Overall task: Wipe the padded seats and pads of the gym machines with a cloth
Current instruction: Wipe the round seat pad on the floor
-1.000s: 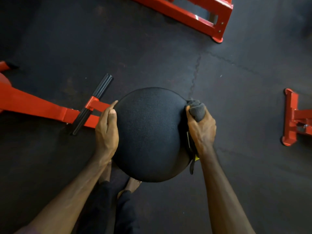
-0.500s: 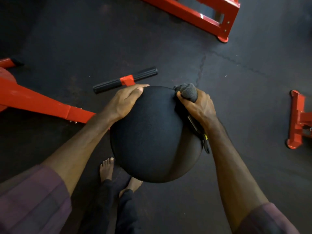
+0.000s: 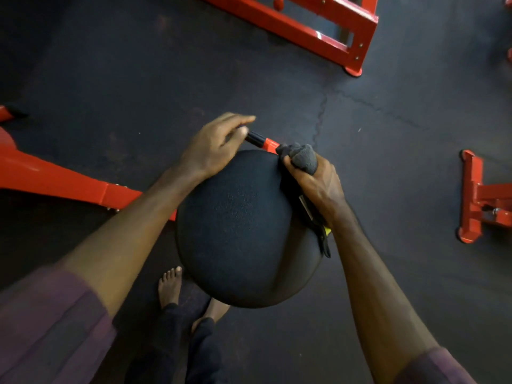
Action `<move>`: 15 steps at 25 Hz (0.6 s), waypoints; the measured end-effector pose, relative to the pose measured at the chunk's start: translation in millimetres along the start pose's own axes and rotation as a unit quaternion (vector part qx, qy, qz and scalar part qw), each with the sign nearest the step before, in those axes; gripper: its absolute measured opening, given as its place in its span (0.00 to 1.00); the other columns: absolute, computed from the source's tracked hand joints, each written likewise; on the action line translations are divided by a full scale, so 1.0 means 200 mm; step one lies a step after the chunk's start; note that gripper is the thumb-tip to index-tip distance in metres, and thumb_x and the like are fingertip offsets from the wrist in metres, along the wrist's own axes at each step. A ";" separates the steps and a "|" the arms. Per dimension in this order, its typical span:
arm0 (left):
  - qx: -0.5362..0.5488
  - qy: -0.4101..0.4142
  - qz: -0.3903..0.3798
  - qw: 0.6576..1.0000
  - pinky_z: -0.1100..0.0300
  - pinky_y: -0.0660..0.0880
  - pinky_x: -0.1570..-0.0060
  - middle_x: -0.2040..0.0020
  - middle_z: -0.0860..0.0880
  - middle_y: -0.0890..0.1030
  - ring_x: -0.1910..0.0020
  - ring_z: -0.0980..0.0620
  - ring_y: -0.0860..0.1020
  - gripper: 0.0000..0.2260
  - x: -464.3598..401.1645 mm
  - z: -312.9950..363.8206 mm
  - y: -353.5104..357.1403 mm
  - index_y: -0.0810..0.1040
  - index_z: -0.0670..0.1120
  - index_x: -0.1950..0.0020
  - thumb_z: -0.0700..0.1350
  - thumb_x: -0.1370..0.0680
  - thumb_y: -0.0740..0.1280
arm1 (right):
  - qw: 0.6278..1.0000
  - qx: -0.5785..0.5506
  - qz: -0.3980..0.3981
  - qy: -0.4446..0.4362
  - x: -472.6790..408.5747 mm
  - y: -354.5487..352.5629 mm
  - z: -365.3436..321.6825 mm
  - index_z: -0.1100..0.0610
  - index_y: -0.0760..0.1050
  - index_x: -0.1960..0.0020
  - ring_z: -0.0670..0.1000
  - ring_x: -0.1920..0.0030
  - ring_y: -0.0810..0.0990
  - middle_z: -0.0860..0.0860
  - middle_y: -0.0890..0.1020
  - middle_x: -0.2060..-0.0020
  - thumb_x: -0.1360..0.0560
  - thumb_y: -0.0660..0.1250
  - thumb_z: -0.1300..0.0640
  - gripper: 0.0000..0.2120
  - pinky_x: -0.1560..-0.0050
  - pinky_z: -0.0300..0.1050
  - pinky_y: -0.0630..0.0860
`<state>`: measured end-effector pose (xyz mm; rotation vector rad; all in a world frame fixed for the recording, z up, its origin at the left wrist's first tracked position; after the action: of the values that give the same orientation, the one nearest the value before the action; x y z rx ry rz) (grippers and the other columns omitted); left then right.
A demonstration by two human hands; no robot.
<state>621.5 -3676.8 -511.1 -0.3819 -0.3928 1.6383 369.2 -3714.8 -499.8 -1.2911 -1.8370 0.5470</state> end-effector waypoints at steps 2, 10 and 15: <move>0.067 -0.127 0.067 0.987 0.45 0.73 0.28 0.30 0.56 0.80 0.32 0.57 0.78 0.19 0.37 -0.19 -0.15 0.78 0.50 0.25 0.54 0.13 0.59 | 0.999 -0.019 0.012 0.025 0.04 -0.02 0.06 0.40 0.80 0.51 0.48 0.46 0.85 0.44 0.86 0.51 0.29 0.72 0.30 0.16 0.44 0.48 0.80; 0.297 -0.319 0.157 0.886 0.54 0.64 0.21 0.20 0.59 0.69 0.22 0.62 0.67 0.23 1.13 -0.22 0.12 0.64 0.60 0.17 0.48 0.12 0.60 | 0.983 0.149 -0.104 -0.008 -0.15 0.13 -0.29 0.50 0.79 0.44 0.60 0.40 0.83 0.55 0.85 0.43 0.27 0.69 0.28 0.27 0.41 0.55 0.80; 0.323 -0.305 0.142 0.885 0.51 0.65 0.20 0.21 0.53 0.72 0.22 0.56 0.70 0.28 1.10 -0.28 0.09 0.66 0.52 0.17 0.50 0.18 0.65 | 0.941 0.259 -0.186 -0.117 -0.12 0.41 -0.65 0.45 0.80 0.37 0.58 0.37 0.81 0.53 0.84 0.39 0.26 0.70 0.30 0.25 0.41 0.52 0.76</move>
<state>610.4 -3458.7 -573.0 0.6268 -0.2310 2.0488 525.8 -3718.1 -492.8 -0.5300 -1.8900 0.9238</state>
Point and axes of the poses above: each hand's wrist, its own x-axis away from the middle knuckle, its own y-axis out of the palm, z = x × y, the point moved 9 cm from there along -x, towards the middle knuckle
